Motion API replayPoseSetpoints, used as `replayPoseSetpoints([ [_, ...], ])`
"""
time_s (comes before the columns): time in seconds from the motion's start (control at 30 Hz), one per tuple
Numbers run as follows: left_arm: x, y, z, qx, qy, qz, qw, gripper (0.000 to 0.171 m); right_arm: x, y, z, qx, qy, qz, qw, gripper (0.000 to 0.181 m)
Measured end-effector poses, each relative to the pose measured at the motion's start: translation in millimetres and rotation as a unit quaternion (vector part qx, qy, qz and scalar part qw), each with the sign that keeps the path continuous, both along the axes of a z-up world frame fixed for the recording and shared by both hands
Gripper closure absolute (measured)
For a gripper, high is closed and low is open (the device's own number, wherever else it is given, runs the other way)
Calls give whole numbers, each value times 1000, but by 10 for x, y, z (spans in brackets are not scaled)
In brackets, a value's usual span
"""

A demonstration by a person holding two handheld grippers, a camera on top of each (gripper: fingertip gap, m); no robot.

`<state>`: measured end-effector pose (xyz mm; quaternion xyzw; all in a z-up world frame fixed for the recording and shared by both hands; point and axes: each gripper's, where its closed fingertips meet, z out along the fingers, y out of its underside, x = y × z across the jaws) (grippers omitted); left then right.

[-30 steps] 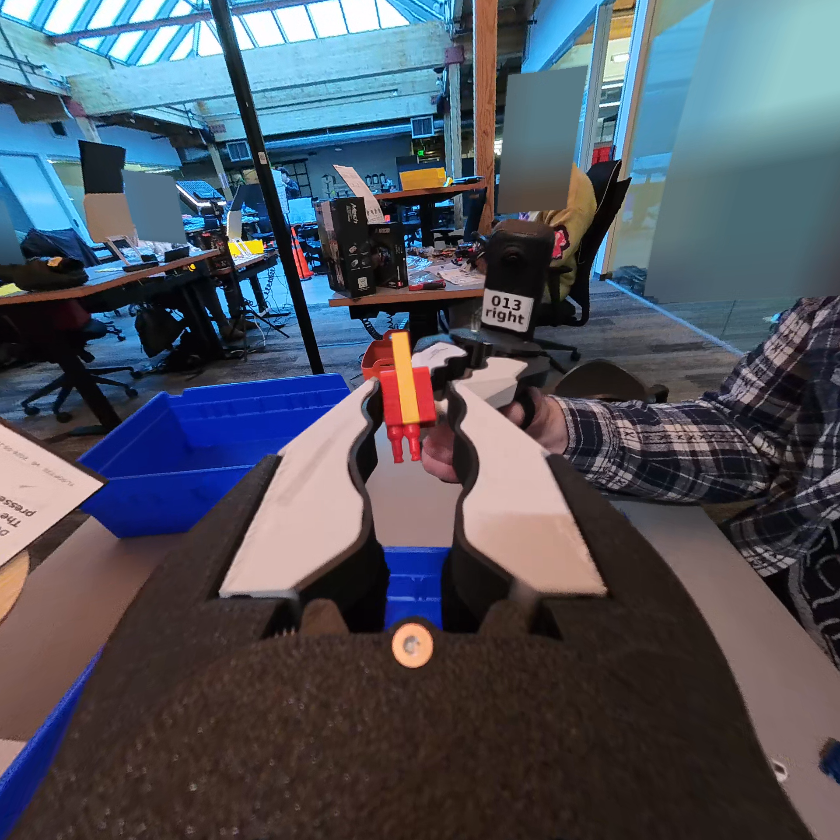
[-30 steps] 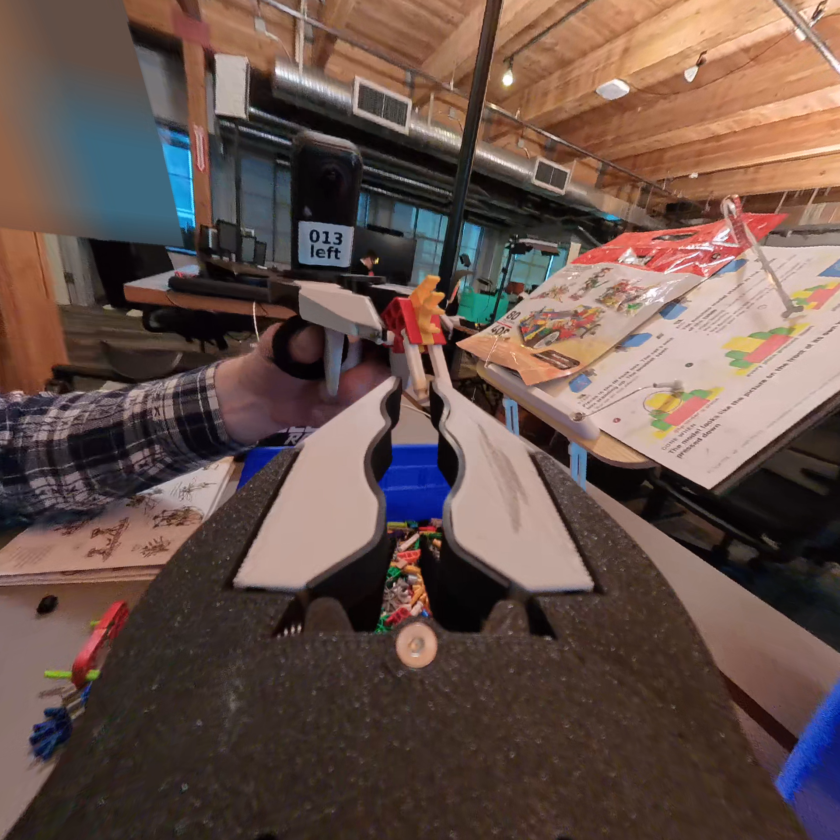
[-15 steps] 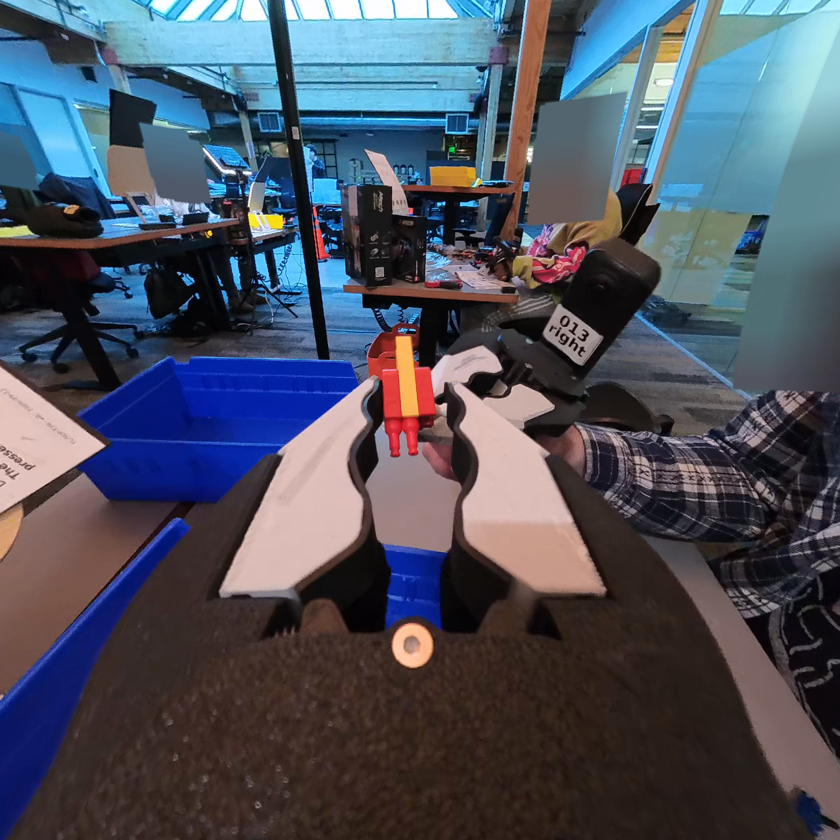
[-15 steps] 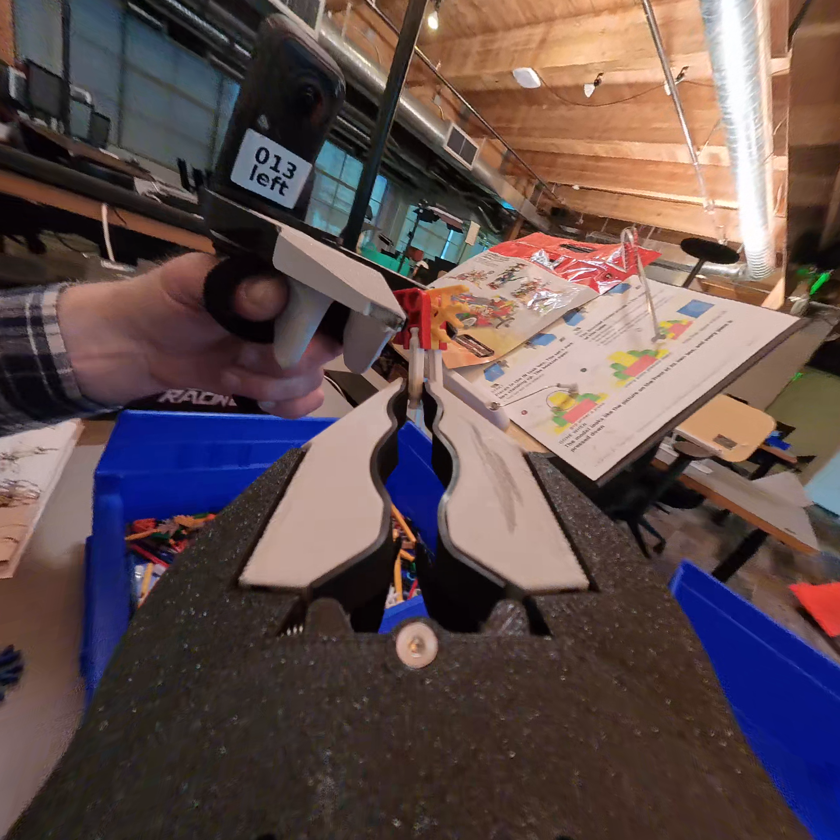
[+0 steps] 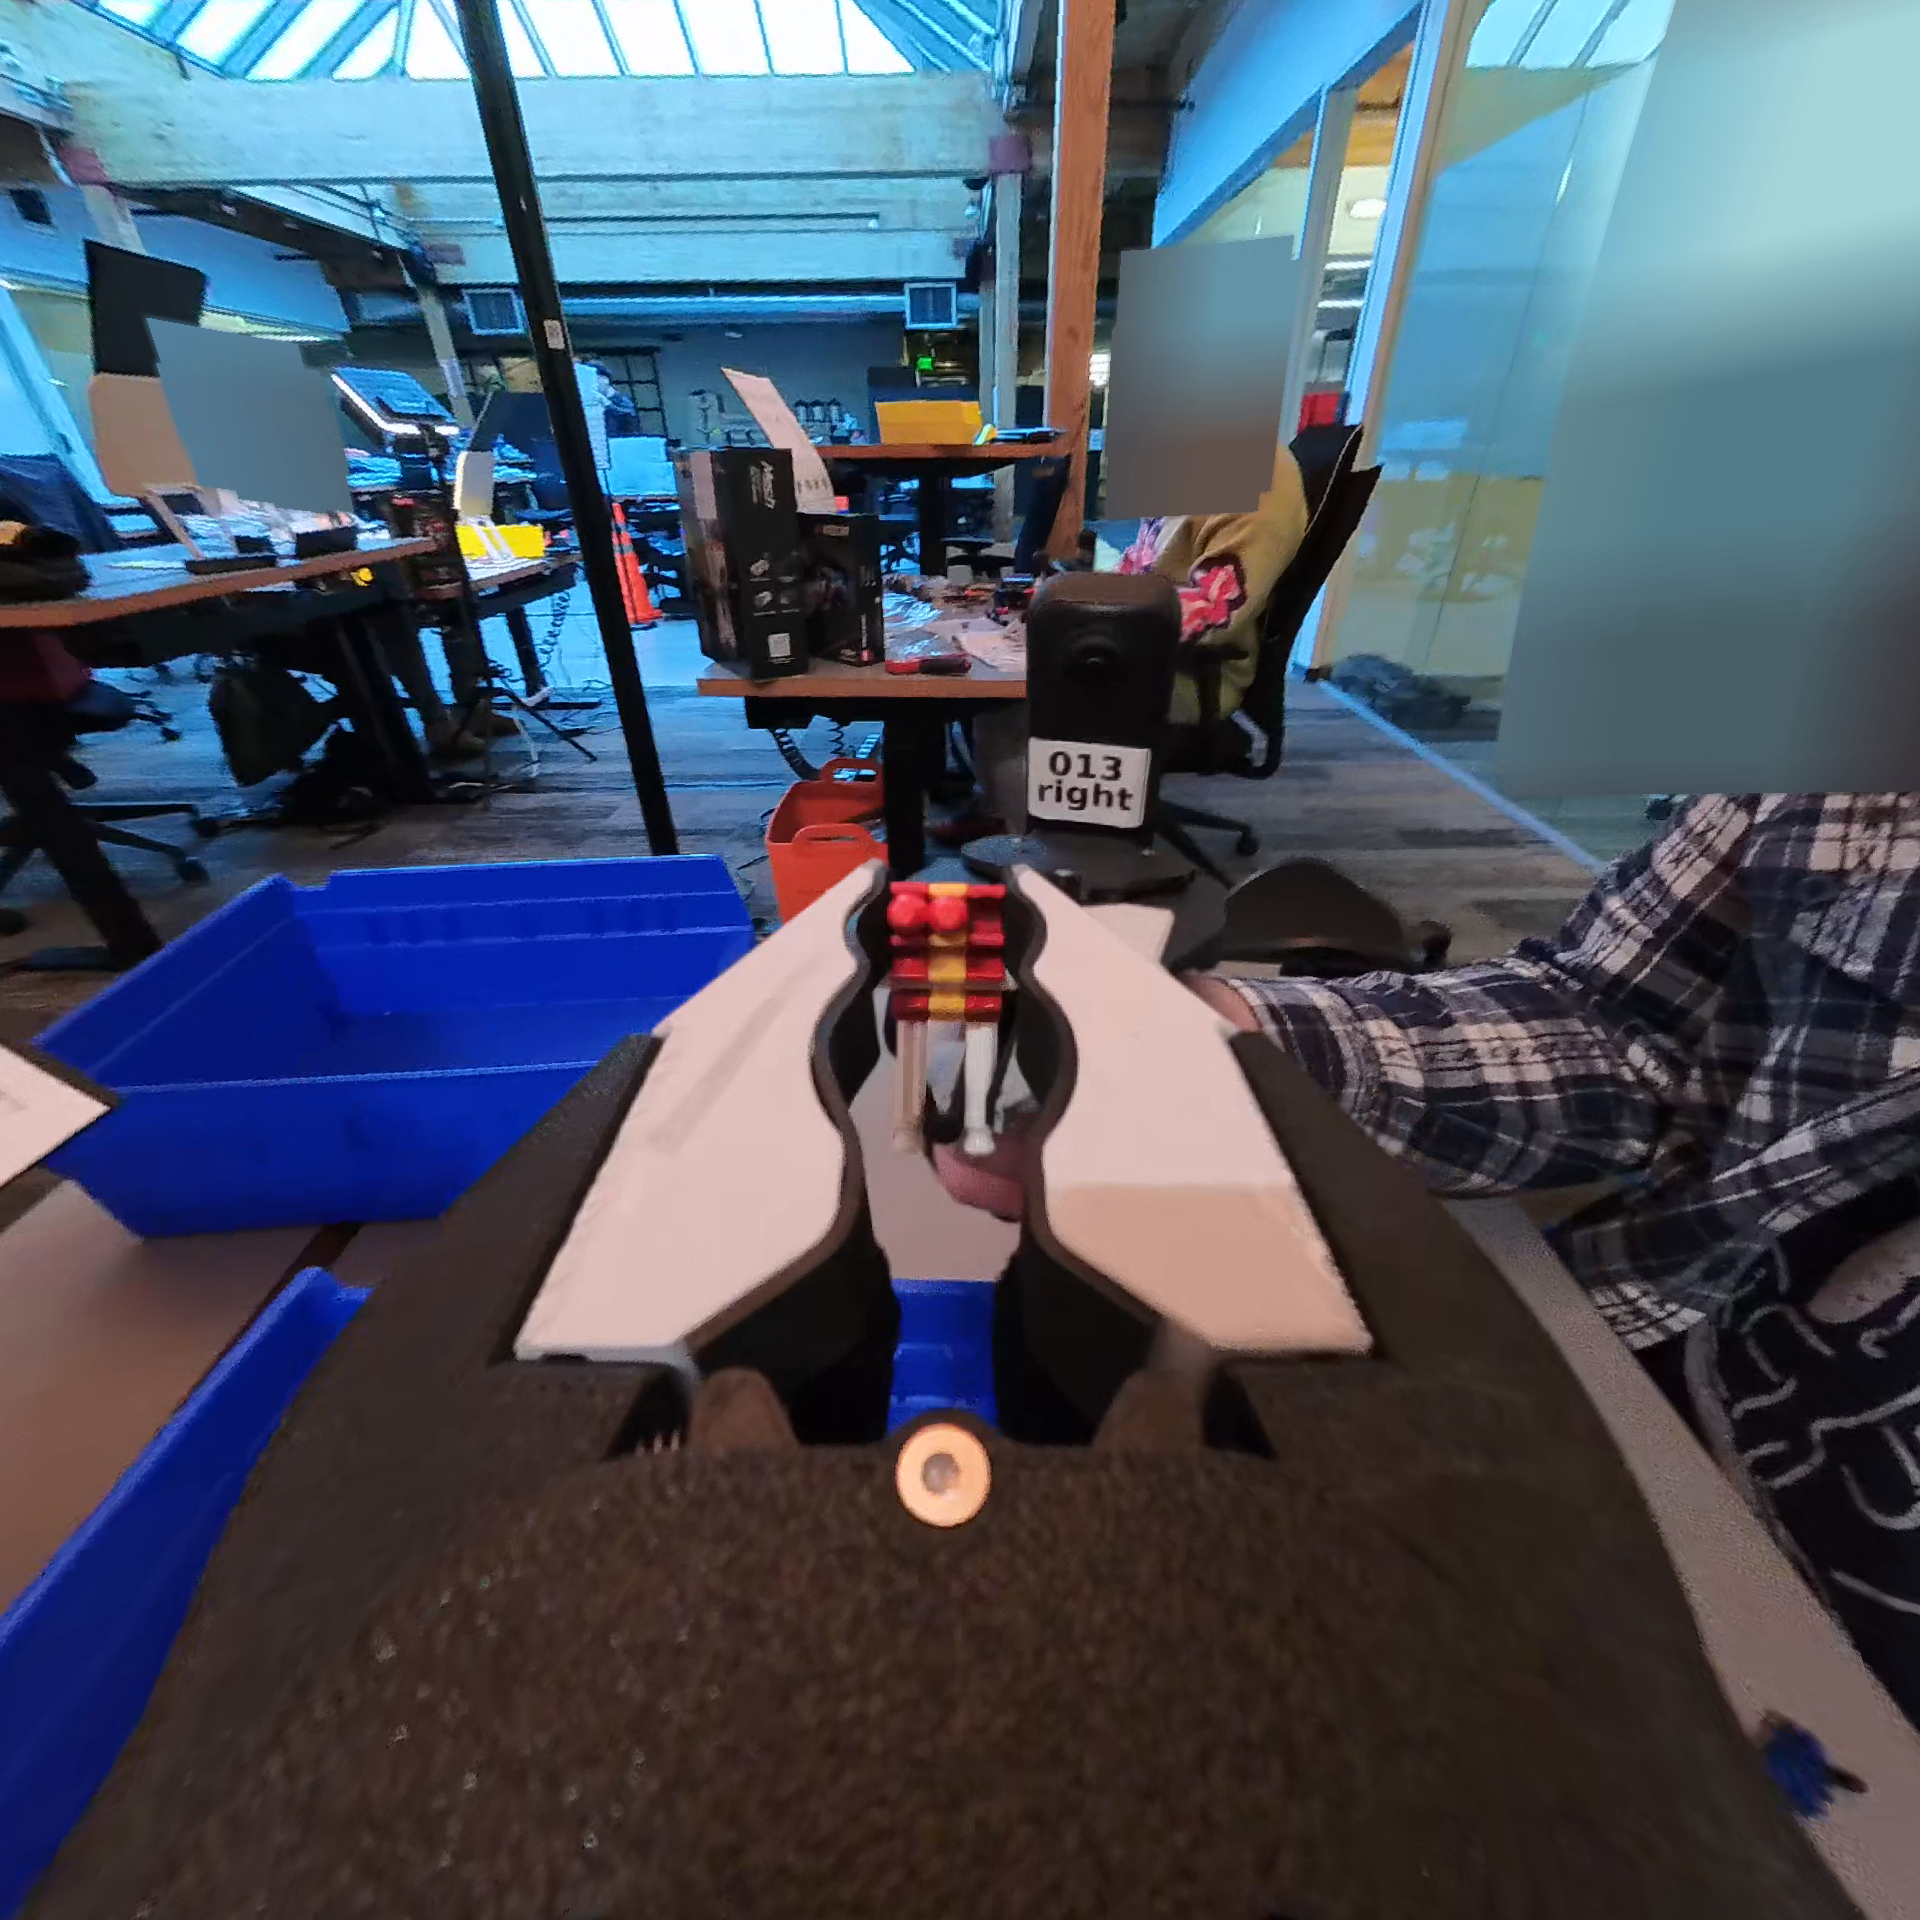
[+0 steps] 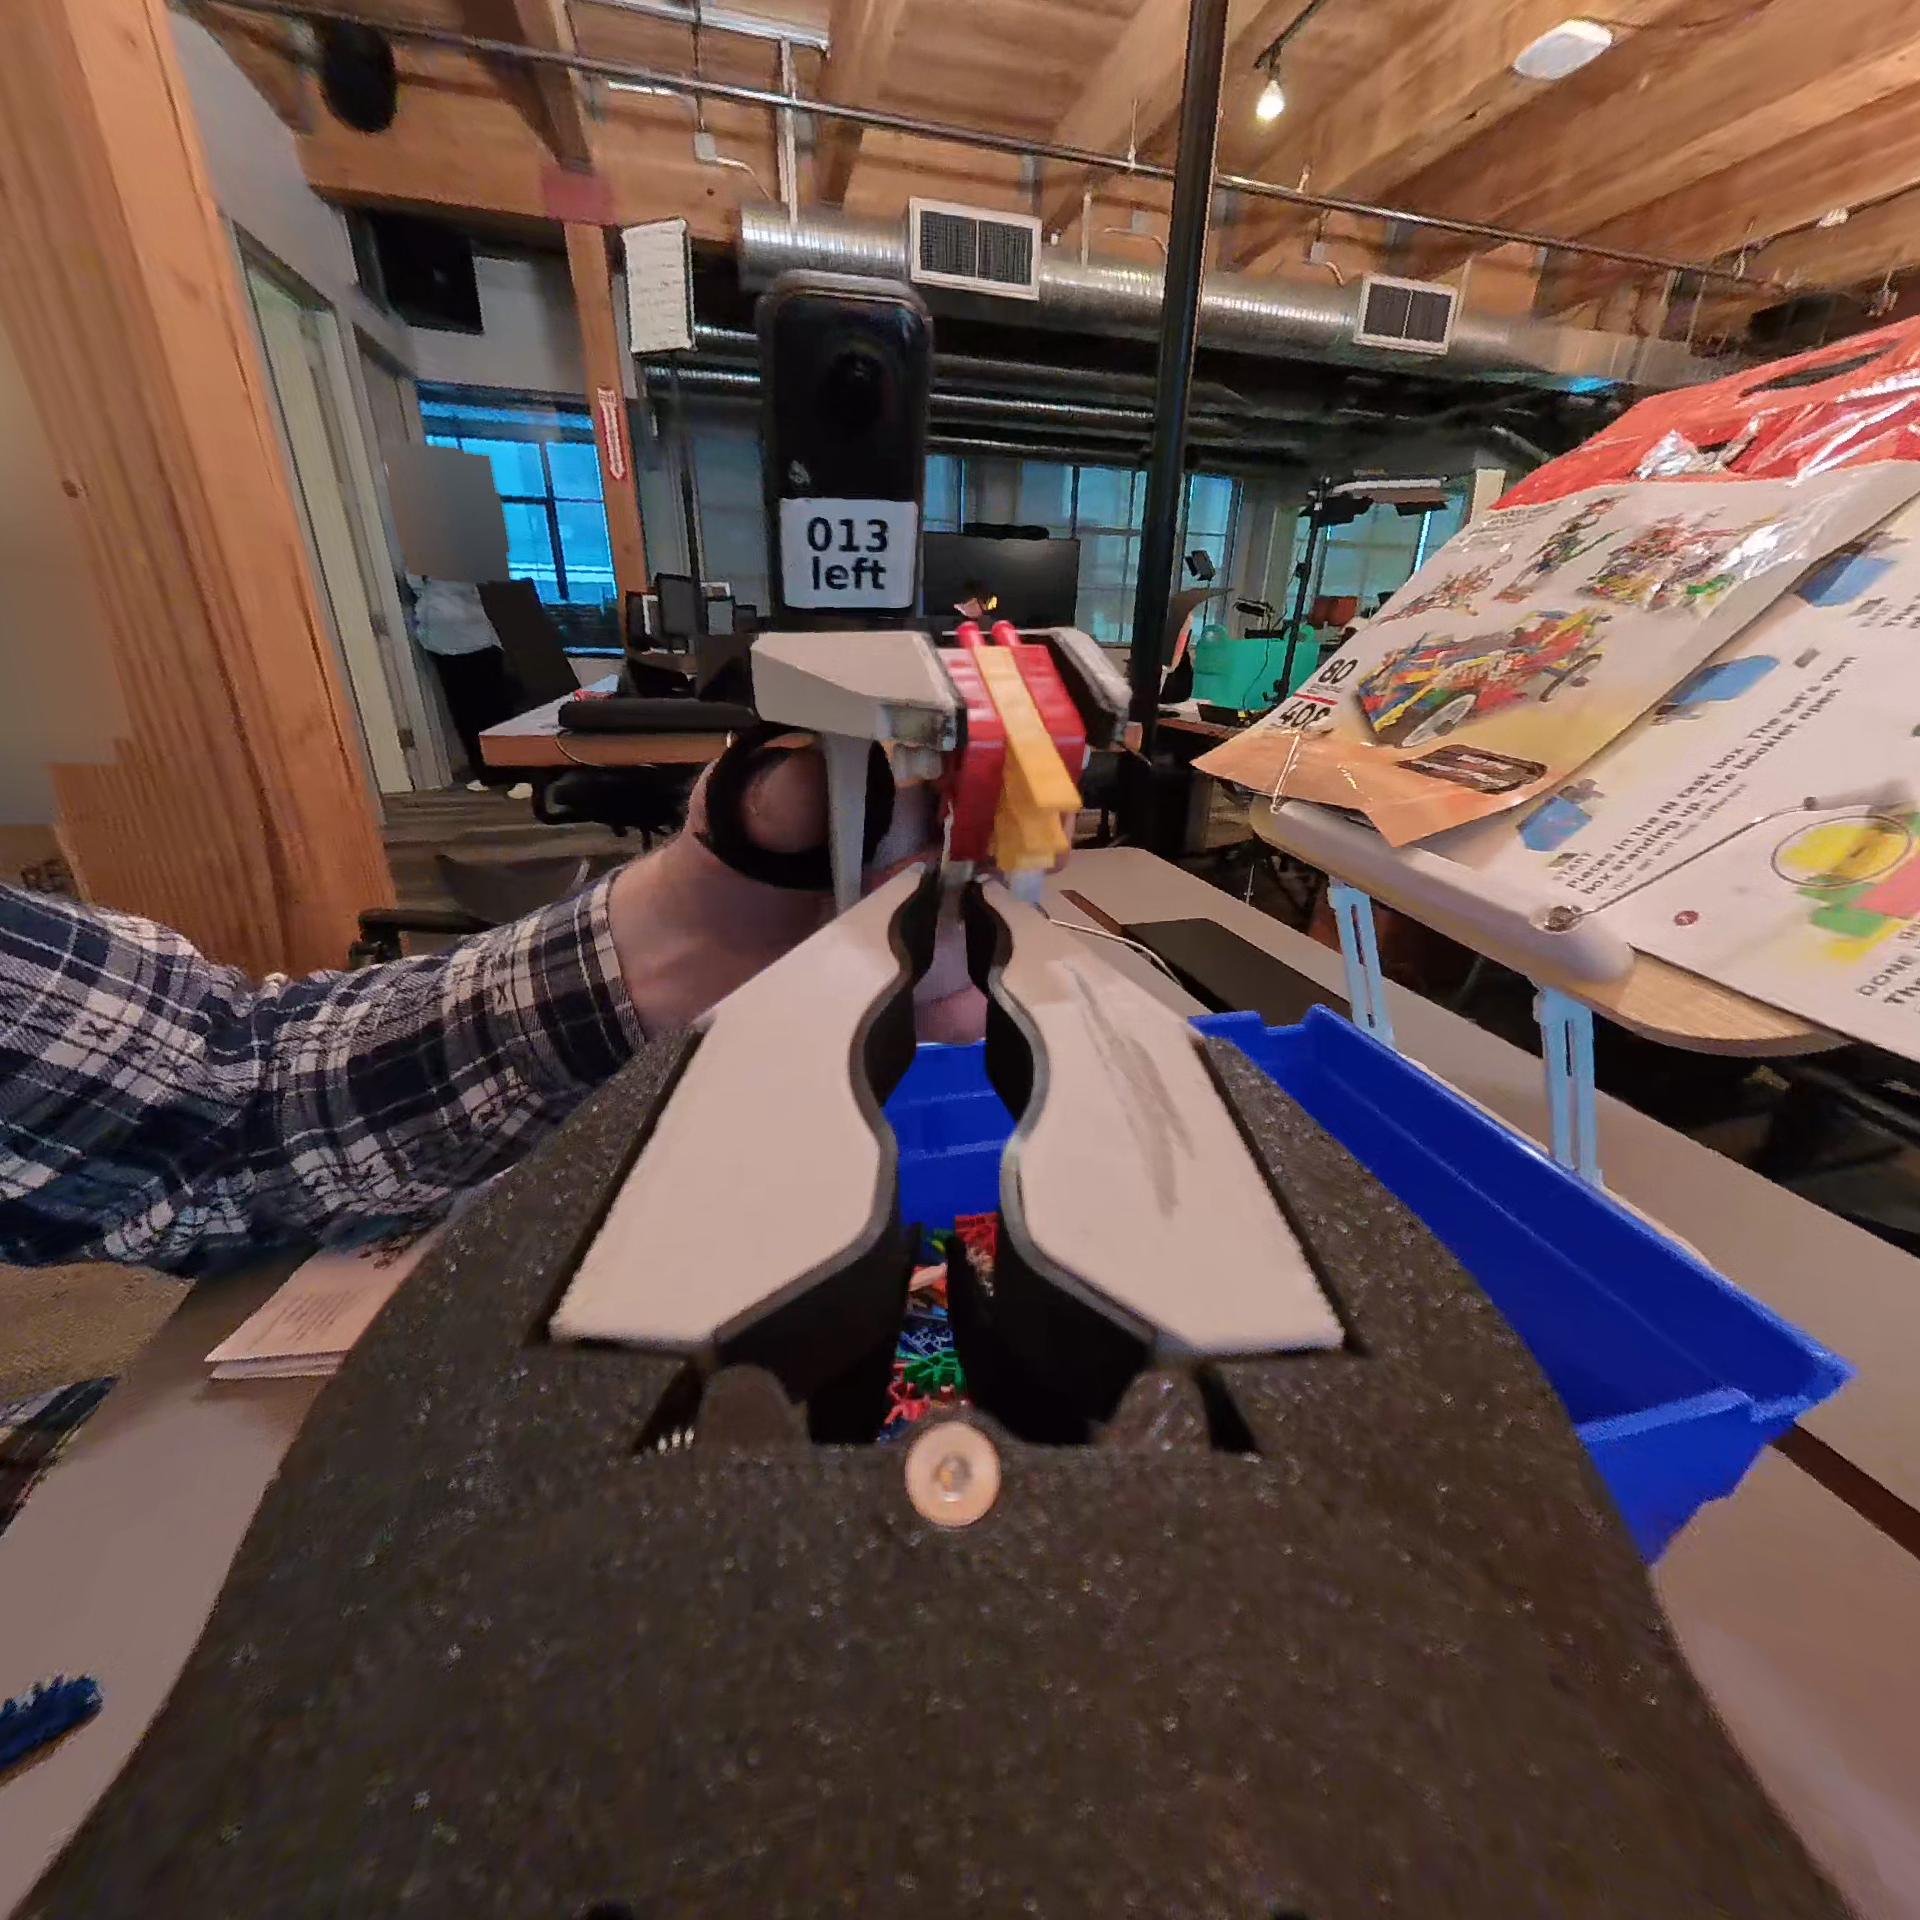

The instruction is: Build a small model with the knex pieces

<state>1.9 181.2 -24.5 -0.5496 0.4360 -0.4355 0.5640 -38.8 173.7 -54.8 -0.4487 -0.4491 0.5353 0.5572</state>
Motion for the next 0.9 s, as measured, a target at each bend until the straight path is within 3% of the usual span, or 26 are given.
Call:
replayPoseSetpoints([
  [0.3, -167, 33, -83, 51, 86, 44, 994, 154, 83, 121, -32, 8, -45, -40, 998, 179],
  [0.7, -178, 64, -208, 234, 220, 126, 939, 154, 18, 181, -134, -81, -53, -17, 995, 178],
  [0.77, -163, 21, -167, 210, 200, 110, 951, 154, 20, 140, -116, -78, -46, -2, 996, 176],
  [0.83, -129, -157, 11, 145, 111, 40, 982, 154, 69, -23, 25, -38, -9, 33, 999, 176],
  [0.9, -82, -154, 46, 121, 86, 35, 988, 154, 102, -56, 88, 5, 7, 18, 1000, 176],
])
